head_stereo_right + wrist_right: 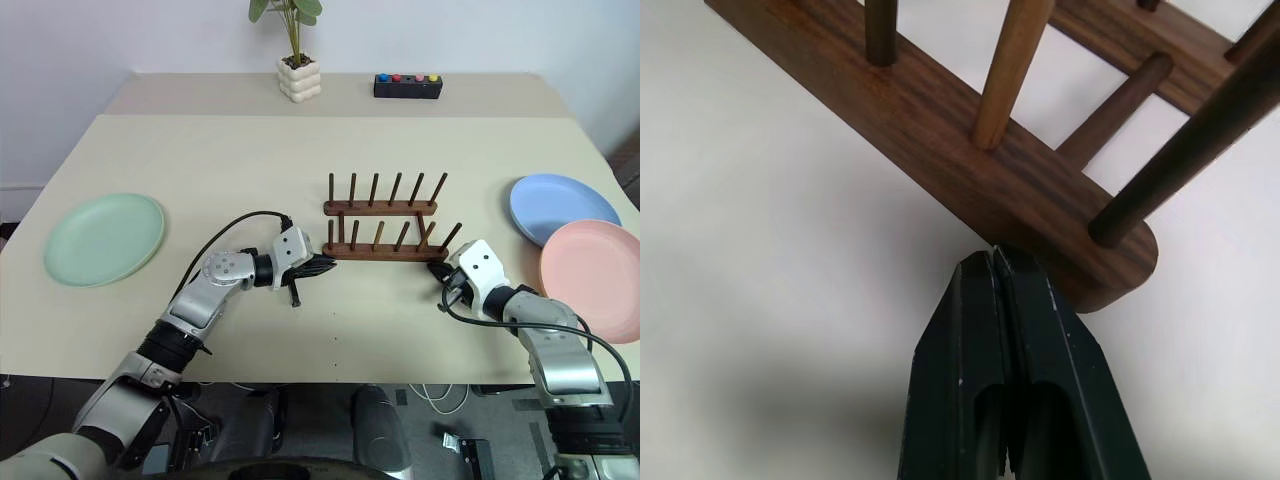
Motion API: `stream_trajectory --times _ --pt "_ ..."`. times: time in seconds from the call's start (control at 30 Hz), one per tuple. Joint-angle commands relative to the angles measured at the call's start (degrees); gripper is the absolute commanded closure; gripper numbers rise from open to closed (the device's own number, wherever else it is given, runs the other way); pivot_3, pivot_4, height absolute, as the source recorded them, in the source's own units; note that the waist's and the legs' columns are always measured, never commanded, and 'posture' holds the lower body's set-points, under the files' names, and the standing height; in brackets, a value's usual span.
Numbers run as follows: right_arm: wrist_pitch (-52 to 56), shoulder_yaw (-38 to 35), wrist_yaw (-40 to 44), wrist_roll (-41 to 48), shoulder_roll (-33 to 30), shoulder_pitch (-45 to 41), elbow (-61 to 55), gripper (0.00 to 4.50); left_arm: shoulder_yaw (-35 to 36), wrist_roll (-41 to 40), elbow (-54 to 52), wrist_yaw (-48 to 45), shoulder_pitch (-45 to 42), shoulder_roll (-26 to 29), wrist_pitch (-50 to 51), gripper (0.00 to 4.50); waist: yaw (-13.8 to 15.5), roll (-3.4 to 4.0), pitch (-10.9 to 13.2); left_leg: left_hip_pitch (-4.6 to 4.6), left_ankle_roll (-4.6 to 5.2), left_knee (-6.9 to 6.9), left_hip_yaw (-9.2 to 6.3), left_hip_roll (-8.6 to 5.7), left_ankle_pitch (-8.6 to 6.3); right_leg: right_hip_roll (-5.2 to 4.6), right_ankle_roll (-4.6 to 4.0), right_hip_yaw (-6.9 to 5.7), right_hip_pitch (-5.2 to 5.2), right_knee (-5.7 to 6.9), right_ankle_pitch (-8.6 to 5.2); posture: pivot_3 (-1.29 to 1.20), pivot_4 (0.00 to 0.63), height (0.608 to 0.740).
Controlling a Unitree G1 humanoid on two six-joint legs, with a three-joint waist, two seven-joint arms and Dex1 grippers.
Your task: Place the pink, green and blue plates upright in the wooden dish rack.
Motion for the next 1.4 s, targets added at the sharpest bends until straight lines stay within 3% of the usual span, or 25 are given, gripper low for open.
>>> stream_trajectory --times 0.03,0.93,1.4 --pt "-1.83 0.61 -1.22 -1.77 0.91 -2.37 4.27 4.50 1.09 0.82 1.21 1.49 -1.43 -0.33 -1.47 4.25 0.03 -0.01 0.00 0.01 0.00 0.01 0.00 0.00 0.00 0.00 0.01 0.00 0.01 0.00 0.01 0.00 0.150 0.730" --pt "-8.15 1.76 -1.36 -3.60 2.30 -6.65 11.96 4.50 2.51 3.13 8.75 7.15 -3.75 0.03 -6.23 4.25 -0.07 0.00 -0.02 0.08 0.00 0.00 -0.01 -0.01 0.00 0.01 0.03 0.00 0.07 0.02 0.02 0.00 0.150 0.730" --pt "-5.97 -0.42 -0.52 -1.29 1.61 -3.11 6.59 4.50 2.89 3.79 10.04 8.45 -4.31 -0.17 -7.67 4.25 0.01 0.00 -0.02 0.08 0.00 -0.03 -0.01 -0.01 0.00 0.01 0.04 -0.01 0.08 0.01 0.01 0.00 0.150 0.730"
